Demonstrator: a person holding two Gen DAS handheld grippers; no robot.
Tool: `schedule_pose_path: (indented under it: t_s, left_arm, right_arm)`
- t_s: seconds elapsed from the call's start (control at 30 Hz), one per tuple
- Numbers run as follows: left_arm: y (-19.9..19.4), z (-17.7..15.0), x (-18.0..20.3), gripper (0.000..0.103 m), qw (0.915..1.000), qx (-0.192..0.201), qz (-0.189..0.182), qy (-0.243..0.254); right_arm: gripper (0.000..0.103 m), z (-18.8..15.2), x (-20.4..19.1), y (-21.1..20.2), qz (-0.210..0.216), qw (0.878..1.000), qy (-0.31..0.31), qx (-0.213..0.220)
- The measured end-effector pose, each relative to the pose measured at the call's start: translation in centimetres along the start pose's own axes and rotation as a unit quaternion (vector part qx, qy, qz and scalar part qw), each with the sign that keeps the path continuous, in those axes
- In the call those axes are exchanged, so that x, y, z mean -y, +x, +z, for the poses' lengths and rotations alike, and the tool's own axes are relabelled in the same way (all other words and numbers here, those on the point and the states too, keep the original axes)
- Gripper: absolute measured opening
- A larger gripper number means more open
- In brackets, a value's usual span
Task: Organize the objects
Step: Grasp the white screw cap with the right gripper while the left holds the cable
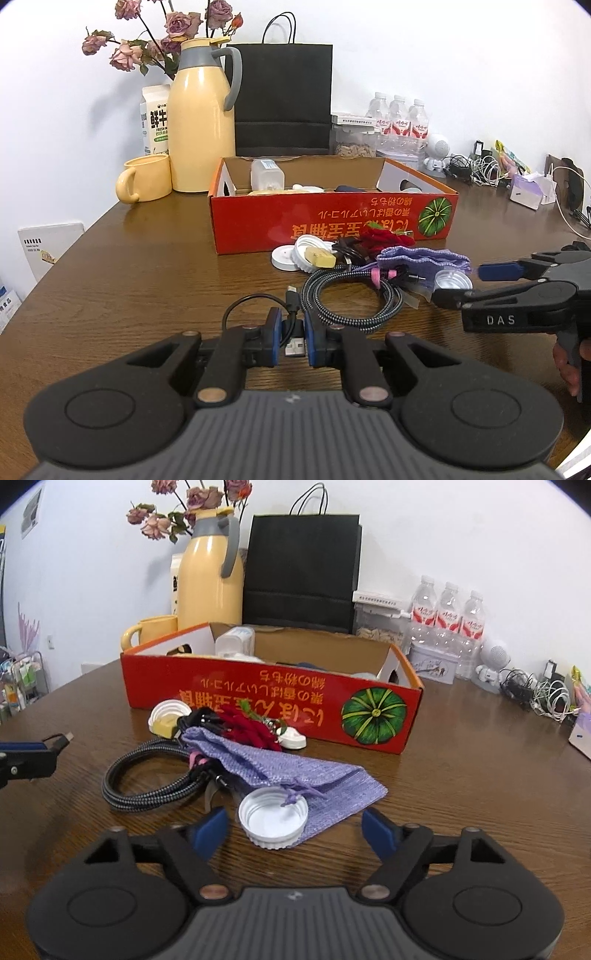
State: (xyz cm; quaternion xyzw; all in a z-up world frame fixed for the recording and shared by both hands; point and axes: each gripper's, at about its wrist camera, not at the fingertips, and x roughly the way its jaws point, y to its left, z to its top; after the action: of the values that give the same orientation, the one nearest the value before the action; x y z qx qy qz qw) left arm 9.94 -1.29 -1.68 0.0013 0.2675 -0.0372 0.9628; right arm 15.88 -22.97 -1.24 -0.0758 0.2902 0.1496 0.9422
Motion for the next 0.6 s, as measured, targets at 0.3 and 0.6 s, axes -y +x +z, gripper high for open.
schedule_pose_path:
  t_s: [0.3, 0.6]
  left_arm:
    - [-0.2, -0.1, -0.5, 0.014, 1.0, 0.003, 0.0, -0.007]
    - [-0.7, 0.1, -0.6, 0.014, 0.9999, 0.01, -0.002, -0.011]
  right_arm:
    - [0.039, -0.3, 0.0, -0.8, 0.013, 1.0, 0.003, 0.014]
    - [0.039, -1.1, 0.3, -2.8, 0.017, 0.999, -0.001, 0.028]
